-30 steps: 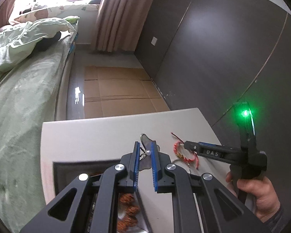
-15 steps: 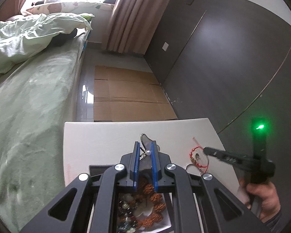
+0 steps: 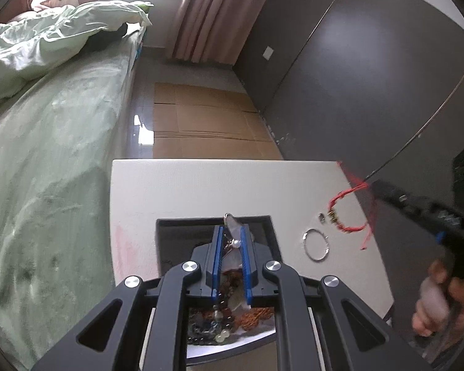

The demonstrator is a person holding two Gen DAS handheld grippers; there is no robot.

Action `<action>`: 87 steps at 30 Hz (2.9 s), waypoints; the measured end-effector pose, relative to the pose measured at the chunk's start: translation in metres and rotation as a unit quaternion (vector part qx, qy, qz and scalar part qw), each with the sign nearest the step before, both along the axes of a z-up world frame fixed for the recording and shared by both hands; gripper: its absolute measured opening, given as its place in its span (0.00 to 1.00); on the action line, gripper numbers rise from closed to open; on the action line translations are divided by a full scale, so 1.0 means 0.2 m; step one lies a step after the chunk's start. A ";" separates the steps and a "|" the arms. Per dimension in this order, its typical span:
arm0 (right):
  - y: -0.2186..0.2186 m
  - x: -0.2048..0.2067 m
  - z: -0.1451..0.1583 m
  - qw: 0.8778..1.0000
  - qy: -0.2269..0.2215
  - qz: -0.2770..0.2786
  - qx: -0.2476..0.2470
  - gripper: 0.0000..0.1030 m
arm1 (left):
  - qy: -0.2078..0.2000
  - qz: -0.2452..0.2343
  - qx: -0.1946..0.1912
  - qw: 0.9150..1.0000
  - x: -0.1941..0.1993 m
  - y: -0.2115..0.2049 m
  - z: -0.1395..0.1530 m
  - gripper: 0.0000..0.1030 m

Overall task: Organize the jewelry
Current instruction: 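Carry the butterfly to the box with the left tool while the right grasps the red string bracelet, then open the left tool over the box while the right drops the red bracelet in, then close the left tool on the silver hoop ring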

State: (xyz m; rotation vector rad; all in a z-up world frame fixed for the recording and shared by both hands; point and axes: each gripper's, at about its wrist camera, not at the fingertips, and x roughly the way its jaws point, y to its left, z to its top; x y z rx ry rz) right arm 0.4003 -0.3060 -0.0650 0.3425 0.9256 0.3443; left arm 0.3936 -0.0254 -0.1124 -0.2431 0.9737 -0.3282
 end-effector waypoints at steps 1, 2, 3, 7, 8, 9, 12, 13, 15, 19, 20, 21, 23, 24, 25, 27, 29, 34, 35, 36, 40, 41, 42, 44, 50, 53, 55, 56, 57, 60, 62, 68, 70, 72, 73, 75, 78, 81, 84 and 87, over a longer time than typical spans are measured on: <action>0.01 -0.01 0.01 1.000 -0.005 0.003 0.005 0.05 | 0.000 0.010 0.006 1.000 -0.01 0.01 0.00 0.24; 0.03 -0.03 0.03 1.000 -0.009 0.007 0.011 0.05 | -0.003 0.015 0.003 1.000 -0.02 0.03 0.01 0.32; 0.05 -0.04 0.05 1.000 -0.015 0.013 0.019 0.05 | -0.009 0.021 -0.001 1.000 -0.03 0.04 0.03 0.44; 0.16 -0.09 0.09 0.998 -0.029 0.038 0.044 0.05 | -0.030 0.039 -0.002 0.999 -0.08 0.11 0.10 0.53; 0.19 -0.10 0.10 0.997 -0.030 0.045 0.049 0.05 | -0.032 0.043 -0.002 0.999 -0.09 0.12 0.11 0.53; 0.22 -0.11 0.10 0.997 -0.031 0.053 0.054 0.05 | -0.034 0.048 -0.002 0.998 -0.10 0.14 0.11 0.53; 0.31 -0.13 0.10 0.995 -0.031 0.071 0.069 0.05 | -0.036 0.059 0.000 0.998 -0.13 0.18 0.13 0.53; 0.34 -0.13 0.10 0.994 -0.029 0.077 0.073 0.05 | -0.036 0.061 0.000 0.997 -0.14 0.19 0.14 0.53; 0.39 -0.14 0.09 0.993 -0.026 0.087 0.081 0.05 | -0.038 0.068 0.000 0.997 -0.16 0.22 0.15 0.54; 0.50 -0.17 0.06 0.990 -0.019 0.106 0.094 0.05 | -0.040 0.078 -0.004 0.996 -0.19 0.28 0.16 0.55; 0.52 -0.17 0.05 0.988 -0.016 0.111 0.102 0.05 | -0.040 0.082 -0.006 0.996 -0.20 0.30 0.16 0.57; 0.55 -0.16 0.03 0.987 -0.013 0.115 0.109 0.05 | -0.040 0.087 -0.007 0.995 -0.21 0.32 0.17 0.59; 0.59 -0.15 -0.01 0.986 -0.001 0.125 0.107 0.06 | -0.044 0.096 -0.006 0.994 -0.23 0.35 0.18 0.70; 0.61 -0.14 -0.03 0.988 0.010 0.124 0.092 0.06 | -0.047 0.100 -0.004 0.994 -0.24 0.35 0.19 0.72; 0.63 -0.13 -0.07 0.990 0.030 0.120 0.074 0.06 | -0.048 0.101 -0.003 0.994 -0.24 0.36 0.19 0.74; 0.61 -0.13 -0.13 0.989 0.054 0.114 0.081 0.06 | -0.049 0.101 -0.005 0.994 -0.26 0.36 0.20 0.74; 0.58 -0.14 -0.13 0.989 0.059 0.109 0.075 0.28 | -0.049 0.100 -0.004 0.994 -0.27 0.36 0.20 0.76; 0.44 -0.24 -0.03 0.995 0.004 0.077 0.062 0.92 | -0.056 0.091 -0.004 0.994 -0.31 0.31 0.21 0.81; 0.41 -0.25 -0.03 0.995 0.005 0.075 0.065 0.92 | -0.057 0.087 -0.003 0.995 -0.31 0.29 0.21 0.83; 0.36 -0.26 -0.02 0.995 0.003 0.066 0.069 0.92 | -0.059 0.084 -0.003 0.995 -0.32 0.27 0.21 0.84; 0.20 -0.27 -0.02 0.997 0.006 0.034 0.065 0.92 | -0.064 0.071 -0.001 0.995 -0.34 0.18 0.21 0.86; 0.16 -0.27 -0.02 0.997 0.007 0.029 0.065 0.92 | -0.066 0.066 -0.002 0.996 -0.34 0.15 0.21 0.86; 0.11 -0.28 -0.02 0.998 0.008 0.020 0.061 0.92 | -0.067 0.063 -0.003 0.996 -0.35 0.12 0.21 0.86; 0.06 -0.28 -0.03 0.998 0.007 0.010 0.058 0.92 | -0.070 0.054 -0.005 0.996 -0.35 0.07 0.22 0.86; -0.10 -0.31 -0.05 0.999 0.018 -0.008 0.049 0.92 | -0.074 0.022 -0.001 0.997 -0.34 -0.12 0.22 0.86; -0.19 -0.31 -0.06 0.999 0.028 -0.018 0.043 0.92 | -0.076 0.008 0.004 0.997 -0.33 -0.20 0.22 0.86; -0.24 -0.32 -0.05 0.998 0.032 -0.025 0.038 0.92 | -0.075 -0.002 0.011 0.997 -0.32 -0.27 0.21 0.88; -0.27 -0.33 -0.06 0.998 0.034 -0.029 0.035 0.92 | -0.074 -0.011 0.015 0.997 -0.31 -0.31 0.20 0.88; -0.31 -0.33 -0.06 0.998 0.038 -0.035 0.031 0.92 | -0.072 -0.018 0.019 0.997 -0.31 -0.35 0.19 0.88; -0.37 -0.33 -0.08 0.998 0.046 -0.047 0.026 0.92 | -0.069 -0.038 0.029 0.997 -0.30 -0.47 0.15 0.92; -0.42 -0.33 -0.09 0.997 0.052 -0.054 0.021 0.92 | -0.069 -0.048 0.033 0.996 -0.29 -0.53 0.14 0.92; -0.50 -0.31 -0.12 0.995 0.073 -0.067 0.003 0.92 | -0.058 -0.064 0.051 0.995 -0.23 -0.68 0.06 0.92; -0.53 -0.30 -0.14 0.994 0.083 -0.072 0.012 0.92 | -0.053 -0.066 0.051 0.995 -0.22 -0.70 0.03 0.92; -0.57 -0.29 -0.15 0.993 0.090 -0.081 0.013 0.92 | -0.048 -0.072 0.052 0.995 -0.20 -0.74 0.00 0.92; -0.59 -0.29 -0.16 0.992 0.092 -0.085 0.014 0.92 | -0.045 -0.075 0.053 0.995 -0.19 -0.76 -0.02 0.92; -0.63 -0.29 -0.16 0.991 0.094 -0.091 0.022 0.92 | -0.041 -0.087 0.050 0.994 -0.17 -0.81 -0.04 0.92; -0.67 -0.28 -0.15 0.990 0.094 -0.098 0.026 0.92 | -0.037 -0.090 0.061 0.993 -0.14 -0.87 -0.08 0.92; -0.70 -0.27 -0.15 0.989 0.095 -0.105 0.031 0.92 | -0.024 -0.093 0.055 0.994 -0.11 -0.91 -0.12 0.91; -0.71 -0.24 -0.14 0.989 0.094 -0.109 0.029 0.92 | -0.013 -0.098 0.058 0.993 -0.08 -0.94 -0.16 0.90; -0.72 -0.23 -0.14 0.989 0.092 -0.110 0.022 0.92 | -0.003 -0.102 0.073 0.992 -0.04 -0.98 -0.20 0.85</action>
